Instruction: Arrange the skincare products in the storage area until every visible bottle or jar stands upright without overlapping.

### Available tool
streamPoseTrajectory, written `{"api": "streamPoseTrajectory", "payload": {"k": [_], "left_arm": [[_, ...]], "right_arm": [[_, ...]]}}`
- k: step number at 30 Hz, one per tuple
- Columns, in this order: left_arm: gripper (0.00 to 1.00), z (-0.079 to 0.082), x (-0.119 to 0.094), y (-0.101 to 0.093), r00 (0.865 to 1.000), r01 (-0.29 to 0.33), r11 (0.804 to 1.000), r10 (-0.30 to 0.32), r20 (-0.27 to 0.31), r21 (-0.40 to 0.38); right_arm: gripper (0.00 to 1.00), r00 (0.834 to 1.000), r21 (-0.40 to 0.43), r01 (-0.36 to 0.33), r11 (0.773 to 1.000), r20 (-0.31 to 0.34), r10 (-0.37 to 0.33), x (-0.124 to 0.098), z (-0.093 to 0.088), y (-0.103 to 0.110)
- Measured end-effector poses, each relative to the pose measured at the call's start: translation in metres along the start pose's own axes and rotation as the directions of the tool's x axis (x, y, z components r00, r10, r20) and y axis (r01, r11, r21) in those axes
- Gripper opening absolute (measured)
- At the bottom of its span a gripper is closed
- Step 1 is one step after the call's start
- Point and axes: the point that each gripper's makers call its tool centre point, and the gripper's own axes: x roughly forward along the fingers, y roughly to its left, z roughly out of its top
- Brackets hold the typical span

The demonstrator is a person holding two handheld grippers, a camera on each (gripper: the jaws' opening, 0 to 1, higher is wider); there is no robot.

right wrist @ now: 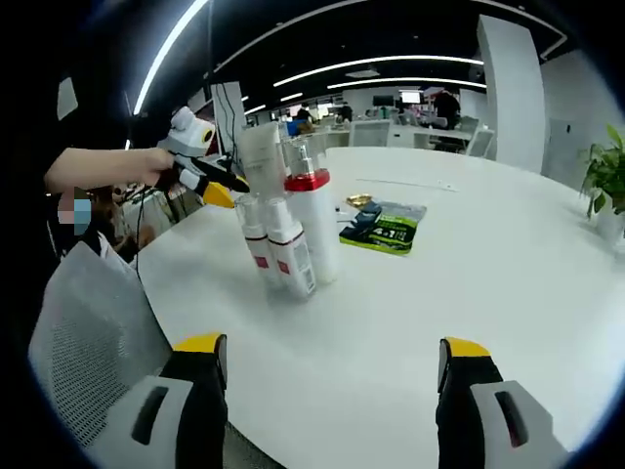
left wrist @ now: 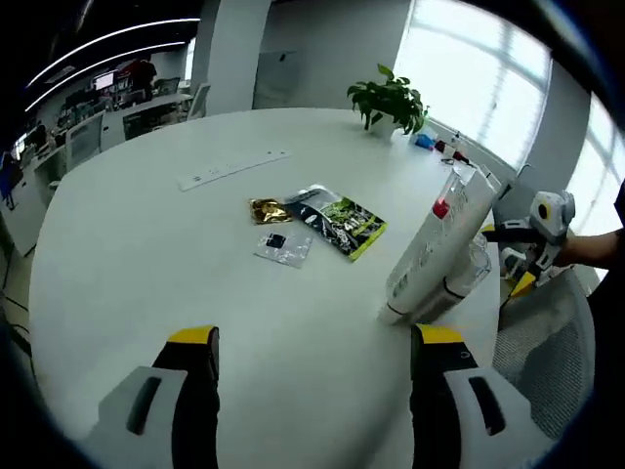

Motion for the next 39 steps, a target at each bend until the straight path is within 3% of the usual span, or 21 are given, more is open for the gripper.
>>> {"api": "streamPoseTrajectory", "payload": {"k": [7, 13, 19, 27, 36, 39], "left_arm": [[0.67, 0.005, 0.020, 0.015, 0.999, 0.014, 0.999, -0.013, -0.034, 0.031], [0.64, 0.012, 0.030, 0.007, 0.998, 0.049, 0.998, -0.047, -0.051, 0.039], [0.60, 0.025, 0.045, 0.002, 0.996, 0.080, 0.996, -0.079, -0.039, 0.029], [0.53, 0.040, 0.072, -0.004, 0.994, 0.113, 0.992, -0.112, 0.009, -0.059], [0.49, 0.055, 0.103, -0.019, 0.989, 0.151, 0.986, -0.150, 0.011, -0.065], [0.46, 0.059, 0.118, -0.013, 0.988, 0.157, 0.983, -0.156, 0.016, -0.090]], "right_arm": [[0.93, 1.000, 0.010, 0.011, 1.000, -0.018, -0.011, 0.001, -0.004, -0.004], [0.92, 0.999, 0.020, 0.023, 1.000, -0.024, -0.022, 0.004, -0.008, -0.011], [0.91, 0.999, 0.025, 0.026, 0.999, -0.029, -0.025, 0.005, -0.007, -0.012], [0.90, 0.999, 0.028, 0.035, 0.999, -0.038, -0.034, 0.007, -0.010, -0.016], [0.89, 0.998, 0.040, 0.048, 0.998, -0.049, -0.046, 0.008, -0.012, -0.020], [0.89, 0.997, 0.043, 0.052, 0.998, -0.050, -0.050, 0.009, -0.013, -0.022]]}}
